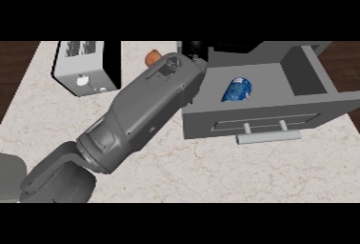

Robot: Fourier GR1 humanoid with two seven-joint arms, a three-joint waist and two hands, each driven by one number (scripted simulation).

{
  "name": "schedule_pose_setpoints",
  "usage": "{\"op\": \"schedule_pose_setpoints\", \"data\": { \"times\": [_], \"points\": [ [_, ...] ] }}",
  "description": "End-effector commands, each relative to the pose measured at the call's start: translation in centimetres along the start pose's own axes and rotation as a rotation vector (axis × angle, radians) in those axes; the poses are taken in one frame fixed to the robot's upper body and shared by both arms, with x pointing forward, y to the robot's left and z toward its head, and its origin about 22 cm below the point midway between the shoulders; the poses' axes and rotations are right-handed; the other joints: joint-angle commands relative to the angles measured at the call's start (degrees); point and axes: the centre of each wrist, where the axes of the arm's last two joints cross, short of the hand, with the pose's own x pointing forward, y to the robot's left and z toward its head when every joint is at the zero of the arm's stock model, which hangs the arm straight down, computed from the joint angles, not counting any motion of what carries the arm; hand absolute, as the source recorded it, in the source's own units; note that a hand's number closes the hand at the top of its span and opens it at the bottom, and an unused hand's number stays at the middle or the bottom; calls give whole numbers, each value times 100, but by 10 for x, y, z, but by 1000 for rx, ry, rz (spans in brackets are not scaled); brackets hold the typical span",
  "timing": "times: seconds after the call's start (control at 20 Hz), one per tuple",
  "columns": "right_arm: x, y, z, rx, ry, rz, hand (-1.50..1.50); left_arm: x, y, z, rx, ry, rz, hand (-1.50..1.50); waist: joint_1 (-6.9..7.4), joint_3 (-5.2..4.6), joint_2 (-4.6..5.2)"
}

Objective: Pick up the can, place it into the drawer and close the drawer

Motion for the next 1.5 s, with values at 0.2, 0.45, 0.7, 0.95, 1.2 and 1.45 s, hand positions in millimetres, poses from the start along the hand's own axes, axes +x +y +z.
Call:
{"op": "schedule_pose_setpoints", "data": {
  "times": [0.2, 0.45, 0.7, 0.95, 1.2, 1.45],
  "points": [
    [-2, 5, 9, -7, 4, -9, -150, -14, 11, -7, 34, 2, 2, -150, -1, -2, 17],
    [-2, 0, -6, 22, -1, 2, -150, -12, 3, 0, 69, -12, 15, -150, -31, 1, 14],
    [31, -2, -2, 48, -151, 268, -150, -15, 4, 2, 51, -29, 50, -150, -55, -2, 8],
    [27, 13, -10, 173, -229, 320, -150, -1, -4, 4, 41, -70, 77, -150, -8, 3, 8],
    [45, 34, -26, 171, -306, 473, -150, 3, -2, -1, 23, -111, 91, -150, 265, -11, 16],
    [39, 57, -51, 184, -314, 568, -150, -2, -6, 8, 37, -107, 99, -150, 328, -8, 2]
  ]
}}
